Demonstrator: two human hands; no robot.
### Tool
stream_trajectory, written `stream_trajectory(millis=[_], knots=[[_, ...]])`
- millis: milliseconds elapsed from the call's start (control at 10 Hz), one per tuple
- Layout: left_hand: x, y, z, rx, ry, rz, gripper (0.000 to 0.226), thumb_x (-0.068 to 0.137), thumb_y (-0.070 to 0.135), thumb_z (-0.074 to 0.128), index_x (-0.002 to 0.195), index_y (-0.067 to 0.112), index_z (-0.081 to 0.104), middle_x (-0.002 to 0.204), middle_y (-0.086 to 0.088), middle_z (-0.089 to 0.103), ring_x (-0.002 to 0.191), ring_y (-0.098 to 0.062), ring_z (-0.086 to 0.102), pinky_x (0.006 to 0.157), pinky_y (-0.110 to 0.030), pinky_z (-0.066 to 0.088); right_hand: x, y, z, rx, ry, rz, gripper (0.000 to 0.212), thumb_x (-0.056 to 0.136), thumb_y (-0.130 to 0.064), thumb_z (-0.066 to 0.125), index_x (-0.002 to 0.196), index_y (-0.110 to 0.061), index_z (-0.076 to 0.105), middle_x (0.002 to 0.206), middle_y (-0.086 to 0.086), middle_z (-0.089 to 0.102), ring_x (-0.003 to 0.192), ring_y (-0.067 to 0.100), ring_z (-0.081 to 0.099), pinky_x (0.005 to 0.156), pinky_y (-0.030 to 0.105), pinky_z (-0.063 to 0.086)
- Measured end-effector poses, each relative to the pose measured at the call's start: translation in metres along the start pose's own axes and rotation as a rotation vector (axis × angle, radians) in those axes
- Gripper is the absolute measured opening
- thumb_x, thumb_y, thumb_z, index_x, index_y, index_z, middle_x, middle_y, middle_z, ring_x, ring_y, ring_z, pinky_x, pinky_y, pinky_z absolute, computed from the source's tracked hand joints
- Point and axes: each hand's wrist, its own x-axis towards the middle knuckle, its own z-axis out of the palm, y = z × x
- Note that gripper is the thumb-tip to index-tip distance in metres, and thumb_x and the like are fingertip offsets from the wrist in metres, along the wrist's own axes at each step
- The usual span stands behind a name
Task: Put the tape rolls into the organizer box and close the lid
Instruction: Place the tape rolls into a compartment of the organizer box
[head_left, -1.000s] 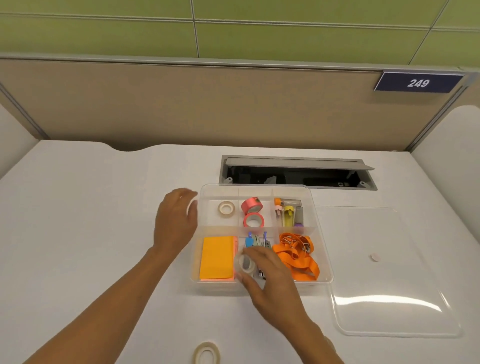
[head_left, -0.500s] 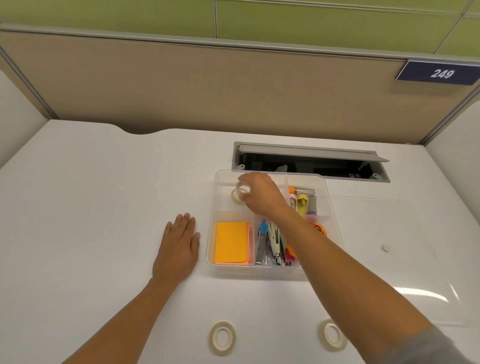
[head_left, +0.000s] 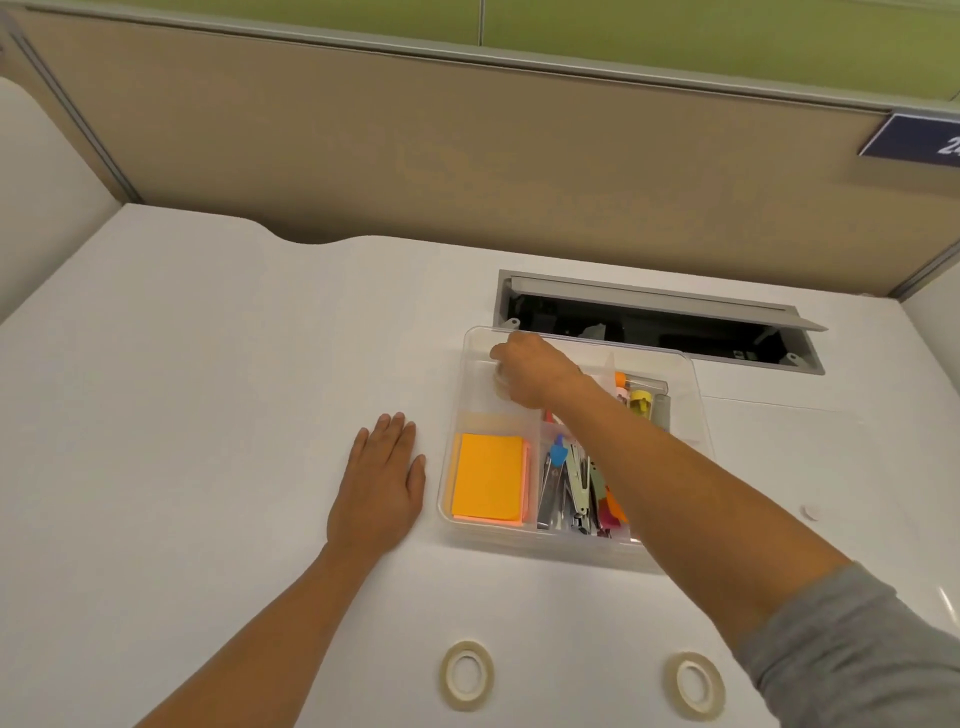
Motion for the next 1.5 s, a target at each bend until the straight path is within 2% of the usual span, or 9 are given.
stream_trajectory(millis=[100, 200, 300, 400, 600, 800, 900, 1100, 1500], knots=[[0.0005, 0.0003, -0.0001, 0.003, 0.006, 0.000, 0.062, 0.096, 0.040, 0.017, 0.145, 0.006, 0.035, 0.154, -0.011, 0.034, 0.145, -0.023, 0.024, 0.121, -0.040, 0.011, 0.0055, 0.0015, -0.0001, -0.042, -0.059, -0.026, 0.030, 0.090, -0.016, 0.057, 0.120, -0.013, 0.059, 0.121, 0.013, 0.057, 0.105, 0.030, 0.056, 0.082, 0.034, 0.044], [0.0004, 0.0015, -0.0010, 0.001, 0.014, 0.002, 0.061, 0.096, 0.039, 0.018, 0.144, 0.005, 0.037, 0.153, -0.012, 0.036, 0.144, -0.024, 0.026, 0.120, -0.041, 0.013, 0.0092, 0.0022, -0.0012, -0.063, -0.070, -0.036, 0.031, 0.087, -0.016, 0.060, 0.118, -0.014, 0.059, 0.118, 0.011, 0.058, 0.100, 0.028, 0.057, 0.076, 0.031, 0.042], [-0.0005, 0.0011, -0.0013, 0.000, 0.018, 0.004, 0.060, 0.097, 0.038, 0.019, 0.143, 0.005, 0.038, 0.152, -0.013, 0.037, 0.144, -0.025, 0.026, 0.120, -0.041, 0.014, 0.0103, 0.0014, 0.0008, -0.072, -0.066, -0.046, 0.033, 0.086, -0.016, 0.064, 0.118, -0.013, 0.059, 0.116, 0.011, 0.058, 0.099, 0.027, 0.057, 0.074, 0.030, 0.041], [0.0001, 0.0009, -0.0008, 0.005, 0.024, 0.004, 0.059, 0.097, 0.038, 0.021, 0.143, 0.005, 0.039, 0.151, -0.013, 0.038, 0.144, -0.025, 0.028, 0.120, -0.042, 0.015, 0.0102, 0.0024, 0.0028, -0.043, -0.064, -0.050, 0.034, 0.088, -0.013, 0.061, 0.121, -0.012, 0.058, 0.118, 0.012, 0.056, 0.101, 0.028, 0.056, 0.079, 0.031, 0.043], [0.0007, 0.0004, 0.0013, 0.014, 0.025, -0.001, 0.058, 0.097, 0.038, 0.022, 0.143, 0.006, 0.039, 0.152, -0.012, 0.038, 0.144, -0.024, 0.027, 0.120, -0.042, 0.015, 0.0103, 0.0039, 0.0051, -0.019, -0.059, -0.060, 0.042, 0.085, -0.006, 0.063, 0.126, -0.014, 0.056, 0.121, 0.012, 0.052, 0.098, 0.027, 0.054, 0.074, 0.028, 0.039], [0.0008, -0.0004, 0.0020, 0.013, 0.027, -0.001, 0.057, 0.098, 0.037, 0.023, 0.143, 0.006, 0.038, 0.151, -0.012, 0.038, 0.144, -0.024, 0.028, 0.120, -0.042, 0.016, 0.0127, 0.0075, 0.0038, -0.088, -0.082, -0.091, 0.041, 0.087, -0.006, 0.061, 0.126, -0.017, 0.055, 0.121, 0.012, 0.053, 0.102, 0.030, 0.055, 0.083, 0.035, 0.046], [0.0010, -0.0003, 0.0023, 0.019, 0.028, 0.001, 0.057, 0.098, 0.037, 0.023, 0.142, 0.006, 0.039, 0.151, -0.012, 0.039, 0.143, -0.024, 0.028, 0.119, -0.042, 0.016, 0.0140, 0.0099, 0.0042, -0.069, -0.087, -0.089, 0.041, 0.086, -0.004, 0.062, 0.125, -0.016, 0.056, 0.122, 0.012, 0.053, 0.106, 0.030, 0.054, 0.086, 0.034, 0.043], [0.0008, 0.0003, 0.0023, 0.017, 0.033, 0.003, 0.057, 0.098, 0.037, 0.022, 0.143, 0.006, 0.039, 0.152, -0.012, 0.038, 0.144, -0.024, 0.027, 0.120, -0.042, 0.015, 0.0146, 0.0070, 0.0066, 0.027, -0.082, -0.100, 0.036, 0.089, -0.004, 0.060, 0.123, -0.014, 0.058, 0.120, 0.011, 0.052, 0.102, 0.026, 0.051, 0.078, 0.026, 0.035], [0.0011, -0.0001, 0.0026, 0.009, 0.043, 0.006, 0.056, 0.098, 0.036, 0.024, 0.142, 0.005, 0.040, 0.151, -0.013, 0.039, 0.143, -0.025, 0.028, 0.119, -0.043, 0.017, 0.0122, 0.0052, -0.0001, 0.092, -0.136, -0.092, 0.040, 0.085, -0.003, 0.062, 0.122, -0.015, 0.056, 0.118, 0.011, 0.056, 0.102, 0.026, 0.051, 0.076, 0.026, 0.034]])
